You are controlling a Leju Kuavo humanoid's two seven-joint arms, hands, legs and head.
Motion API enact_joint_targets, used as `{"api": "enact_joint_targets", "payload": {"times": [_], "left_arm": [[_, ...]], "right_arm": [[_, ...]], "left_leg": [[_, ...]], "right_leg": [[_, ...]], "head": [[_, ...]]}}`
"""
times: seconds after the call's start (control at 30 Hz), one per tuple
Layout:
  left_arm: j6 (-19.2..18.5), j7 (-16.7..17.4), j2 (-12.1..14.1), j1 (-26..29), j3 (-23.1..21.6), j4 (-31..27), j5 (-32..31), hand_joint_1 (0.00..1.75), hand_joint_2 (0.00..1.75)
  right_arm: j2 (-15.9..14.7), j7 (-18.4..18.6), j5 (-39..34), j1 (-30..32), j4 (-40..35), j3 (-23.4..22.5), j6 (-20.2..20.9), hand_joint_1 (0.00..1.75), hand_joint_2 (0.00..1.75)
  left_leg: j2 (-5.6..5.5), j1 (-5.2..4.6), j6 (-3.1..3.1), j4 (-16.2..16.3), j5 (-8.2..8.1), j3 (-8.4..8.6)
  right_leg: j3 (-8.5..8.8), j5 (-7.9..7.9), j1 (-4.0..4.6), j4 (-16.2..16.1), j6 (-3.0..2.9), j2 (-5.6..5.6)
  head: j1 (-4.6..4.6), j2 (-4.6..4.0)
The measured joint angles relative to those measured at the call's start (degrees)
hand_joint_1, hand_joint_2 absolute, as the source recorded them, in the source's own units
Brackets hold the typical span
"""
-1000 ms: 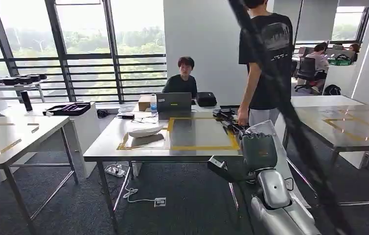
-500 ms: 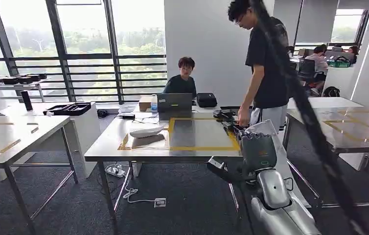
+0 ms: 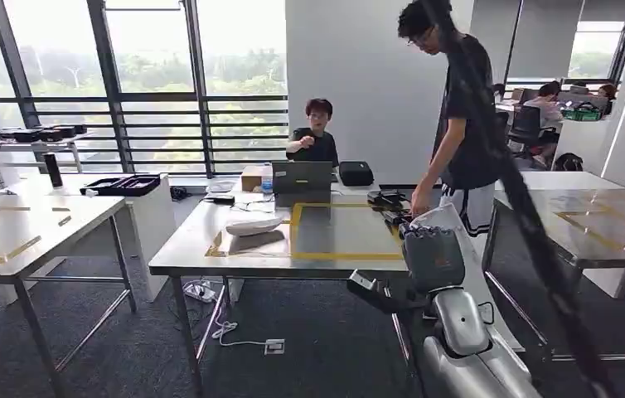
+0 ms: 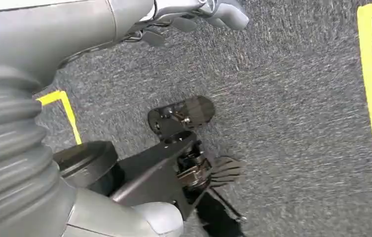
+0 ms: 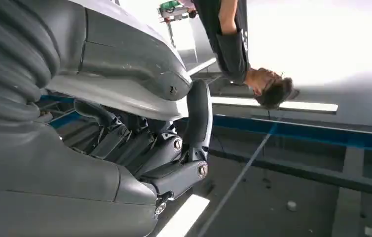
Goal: Take the parts from the cabinet and place them on the table.
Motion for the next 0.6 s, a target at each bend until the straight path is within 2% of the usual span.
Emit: {"api": "enact_joint_targets", "payload": {"times": [0.03,0.07,0.1,0.13,0.2,0.23,0.27,0.3,0.33,0.37,0.4,0.43,0.47,0.5,0.53,0.57,0.6], "left_arm": [[0.00,-0.04,0.02,-0.02,0.00,0.00,0.00,0.00,1.75],[0.00,-0.07,0.24,-0.01,0.00,-0.02,-0.04,0.00,1.75],[0.00,-0.07,0.22,-0.12,0.00,-0.02,-0.11,0.00,1.75],[0.00,-0.07,0.22,-0.10,0.00,-0.07,-0.26,0.00,1.75],[0.00,-0.13,0.17,-0.09,0.00,-0.04,-0.68,0.00,1.75],[-0.07,-0.13,0.11,-0.25,0.00,-0.04,-0.70,0.00,1.75],[-0.13,-0.18,0.09,-0.39,-0.04,-0.04,-0.74,0.00,1.75],[-0.13,-0.13,0.09,-0.46,-0.06,-0.04,-0.85,0.00,1.75],[-0.22,-0.13,0.09,-0.43,-0.13,-0.02,-1.03,0.00,1.75],[-0.37,-0.02,0.07,-0.33,-0.31,0.02,-1.20,0.00,1.75],[-0.46,0.04,0.07,-0.22,-0.42,0.04,-1.35,0.00,1.75],[-0.46,0.07,0.07,-0.18,-0.44,0.07,-1.46,0.00,1.75],[-0.46,0.20,0.07,-0.18,-0.46,0.07,-1.72,0.00,1.75],[-0.46,0.24,0.07,-0.19,-0.52,0.07,-1.77,0.00,1.75],[-0.46,0.33,0.09,-0.20,-0.59,0.04,-1.77,0.00,1.75],[-0.46,0.39,0.13,-0.19,-0.63,0.04,-1.79,0.00,1.75],[-0.46,0.39,0.37,-0.16,-0.70,0.04,-1.79,0.00,1.75]], "right_arm": [[0.00,0.02,0.00,0.00,0.00,0.02,-0.04,1.75,1.75],[-0.07,0.02,0.00,0.16,0.04,0.04,-0.04,1.75,1.75],[-0.02,-0.06,0.19,0.09,0.09,0.18,-0.05,1.75,1.75],[0.00,-0.02,0.37,0.41,0.07,0.31,0.07,1.75,1.75],[-0.24,0.50,0.68,0.31,0.04,0.33,0.37,1.75,1.75],[-0.15,0.57,0.81,0.00,-0.02,0.33,0.59,1.75,1.75],[-0.20,0.83,0.98,-0.41,-0.07,0.35,1.02,1.75,1.75],[-0.09,1.63,0.98,-0.75,-0.07,0.46,2.22,1.75,1.75],[0.00,2.28,0.98,-0.83,-0.04,0.70,3.41,1.75,1.75],[0.00,2.95,1.01,-0.77,0.00,1.03,4.79,1.75,1.75],[0.00,3.39,1.01,-0.68,0.11,1.31,5.81,1.75,1.75],[0.00,3.76,1.01,-0.63,0.22,1.42,6.32,1.75,1.75],[0.00,4.17,1.01,-0.64,0.30,1.53,7.16,1.75,1.75],[0.02,4.88,1.01,-0.66,0.39,1.88,8.05,1.75,1.75],[0.02,5.51,1.01,-0.66,0.53,2.28,8.72,1.75,1.75],[0.02,6.06,1.01,-0.61,0.63,2.60,9.27,1.75,1.75],[0.04,6.75,1.01,-0.61,0.92,2.90,9.94,1.75,1.75]], "left_leg": [[0.02,0.32,-0.56,0.29,-0.56,0.36],[0.11,0.39,-1.15,0.39,-1.07,0.47],[0.15,0.28,-1.66,0.68,-1.32,0.43],[0.20,-0.01,-2.07,0.42,-1.57,0.39],[0.27,0.32,-2.97,0.60,-1.62,1.47],[0.23,0.57,-3.35,1.75,-1.30,0.75],[-0.44,0.66,-3.27,5.14,-0.12,-1.26],[-0.88,0.60,-3.18,9.20,-0.12,-3.78],[-1.17,0.41,-3.12,13.33,-1.18,-6.74],[-1.36,0.18,-3.07,16.87,-3.31,-9.68],[-1.46,-0.11,-2.87,18.94,-5.55,-12.05],[-1.48,-0.40,-2.55,18.90,-6.76,-13.49],[-1.49,-0.74,-2.14,16.95,-6.37,-13.85],[-1.56,-1.19,-1.46,13.33,-4.10,-13.24],[-1.68,-1.76,-0.64,8.83,-0.40,-12.22],[-1.89,-2.38,0.34,4.13,4.64,-11.15],[-2.14,-3.04,0.98,0.32,8.29,-10.80]], "right_leg": [[2.54,3.21,-0.40,-5.83,0.29,-0.37],[3.38,2.72,-0.26,-7.82,0.93,-0.82],[3.19,0.52,0.45,-8.67,-0.18,-1.04],[3.65,1.16,0.66,-8.11,-1.51,-0.85],[3.93,0.41,0.69,-7.83,-3.04,-0.48],[4.63,0.27,0.67,-7.84,-3.62,-0.06],[5.16,-0.13,0.64,-7.96,-4.18,0.01],[5.73,-0.54,0.69,-8.04,-4.58,0.15],[6.36,-1.02,0.76,-8.13,-4.74,0.35],[7.08,-1.60,0.87,-8.21,-4.89,0.57],[7.81,-2.17,1.03,-8.22,-4.99,0.79],[8.51,-2.77,1.14,-8.22,-5.01,1.09],[9.33,-3.37,1.23,-8.22,-5.03,1.30],[10.17,-4.02,1.31,-8.25,-5.02,1.45],[10.90,-4.57,1.37,-8.27,-4.98,1.56],[11.40,-5.13,1.35,-8.35,-4.92,1.64],[11.88,-5.76,1.57,-8.11,-4.60,1.95]], "head": [[0.02,0.00],[0.02,0.00],[0.09,0.00],[-0.20,0.02],[-0.20,-0.02],[-0.35,0.06],[-0.35,0.02],[-0.50,-0.02],[-0.52,0.02],[-0.57,0.00],[-0.57,0.00],[-0.61,0.00],[-0.63,0.00],[-0.61,0.00],[-0.68,0.00],[-0.68,0.00],[-0.72,-0.02]]}}
